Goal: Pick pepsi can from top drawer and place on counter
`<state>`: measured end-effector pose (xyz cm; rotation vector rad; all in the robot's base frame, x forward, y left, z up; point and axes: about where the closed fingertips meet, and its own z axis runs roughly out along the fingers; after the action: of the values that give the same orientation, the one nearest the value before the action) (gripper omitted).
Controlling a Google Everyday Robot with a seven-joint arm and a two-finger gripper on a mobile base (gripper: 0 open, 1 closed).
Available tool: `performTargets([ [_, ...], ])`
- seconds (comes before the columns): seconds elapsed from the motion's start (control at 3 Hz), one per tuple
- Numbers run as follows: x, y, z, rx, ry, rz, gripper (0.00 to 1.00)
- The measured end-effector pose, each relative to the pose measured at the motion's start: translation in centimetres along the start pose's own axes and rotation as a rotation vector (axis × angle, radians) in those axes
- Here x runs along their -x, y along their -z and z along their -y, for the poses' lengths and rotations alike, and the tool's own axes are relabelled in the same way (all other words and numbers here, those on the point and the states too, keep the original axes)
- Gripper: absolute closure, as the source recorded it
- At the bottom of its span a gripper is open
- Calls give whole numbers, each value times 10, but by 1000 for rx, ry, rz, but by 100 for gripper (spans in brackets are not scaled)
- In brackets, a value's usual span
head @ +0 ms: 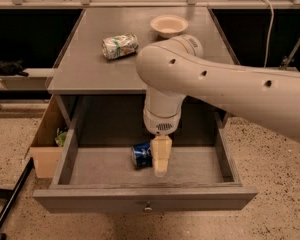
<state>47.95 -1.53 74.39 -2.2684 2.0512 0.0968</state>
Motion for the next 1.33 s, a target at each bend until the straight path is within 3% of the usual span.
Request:
performTargets([
  [0.33,-5,-47,-16,48,-2,-25,0],
  [0.67,-1,-45,-8,48,4,-35,0],
  [1.0,0,-45,41,43,-5,-62,0],
  [1.33,0,-48,39,38,-6,-66,0],
])
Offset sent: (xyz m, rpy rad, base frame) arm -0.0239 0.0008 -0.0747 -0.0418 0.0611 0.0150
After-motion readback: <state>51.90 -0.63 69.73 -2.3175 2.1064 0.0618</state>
